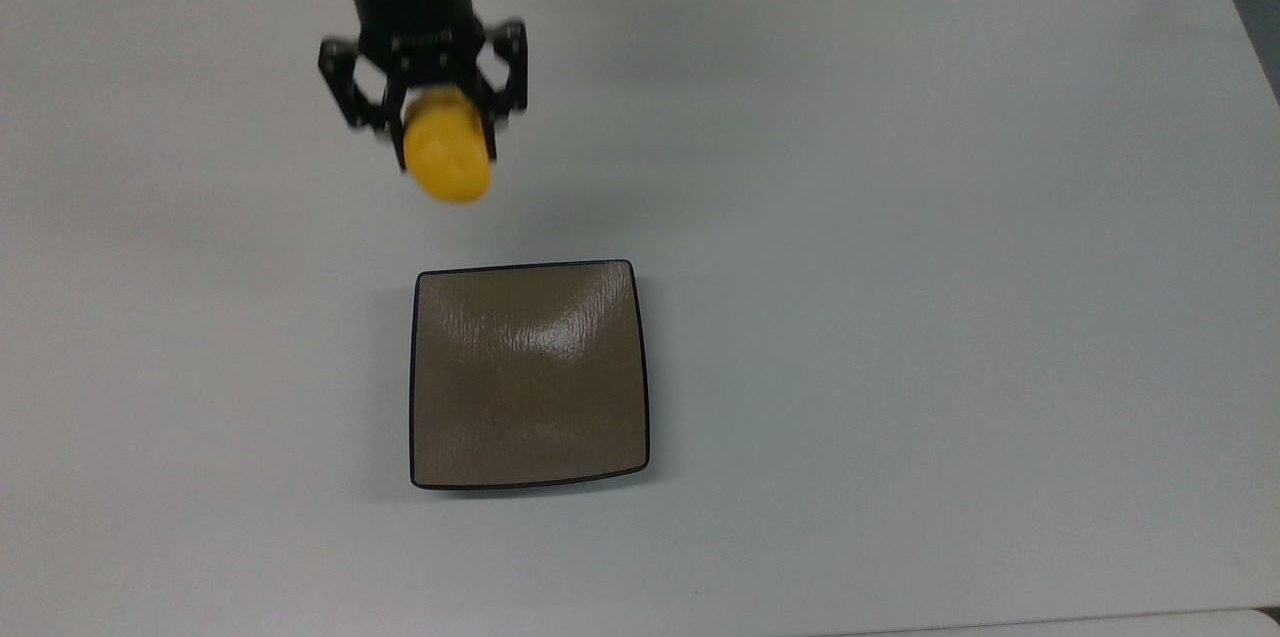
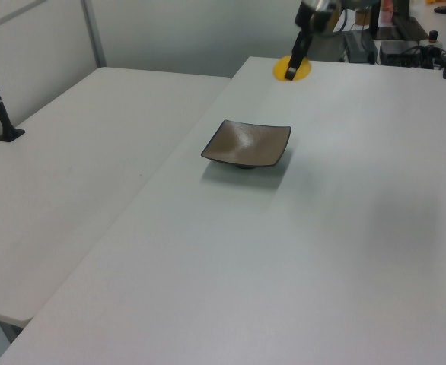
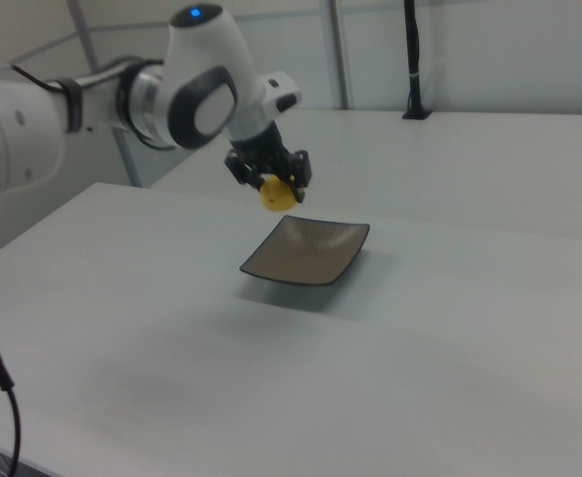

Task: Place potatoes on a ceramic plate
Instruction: 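Lower the held potato onto the brown plate and open the gripper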

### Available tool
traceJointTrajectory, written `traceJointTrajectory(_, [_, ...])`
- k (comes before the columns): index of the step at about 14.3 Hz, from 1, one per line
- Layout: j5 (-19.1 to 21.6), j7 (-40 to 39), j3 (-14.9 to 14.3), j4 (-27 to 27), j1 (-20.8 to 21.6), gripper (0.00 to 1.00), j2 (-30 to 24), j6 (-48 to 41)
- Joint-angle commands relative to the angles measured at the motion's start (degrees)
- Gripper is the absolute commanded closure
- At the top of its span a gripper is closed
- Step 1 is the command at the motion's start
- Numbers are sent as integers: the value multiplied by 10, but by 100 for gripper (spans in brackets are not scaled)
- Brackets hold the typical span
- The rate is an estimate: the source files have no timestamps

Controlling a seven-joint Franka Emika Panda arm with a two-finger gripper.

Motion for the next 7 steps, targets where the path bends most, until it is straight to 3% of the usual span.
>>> traceJointTrajectory(1, [12,-5,16,3,-2,98,71,103])
traceJointTrajectory(7, [7,94,38,43,3,98,176,212])
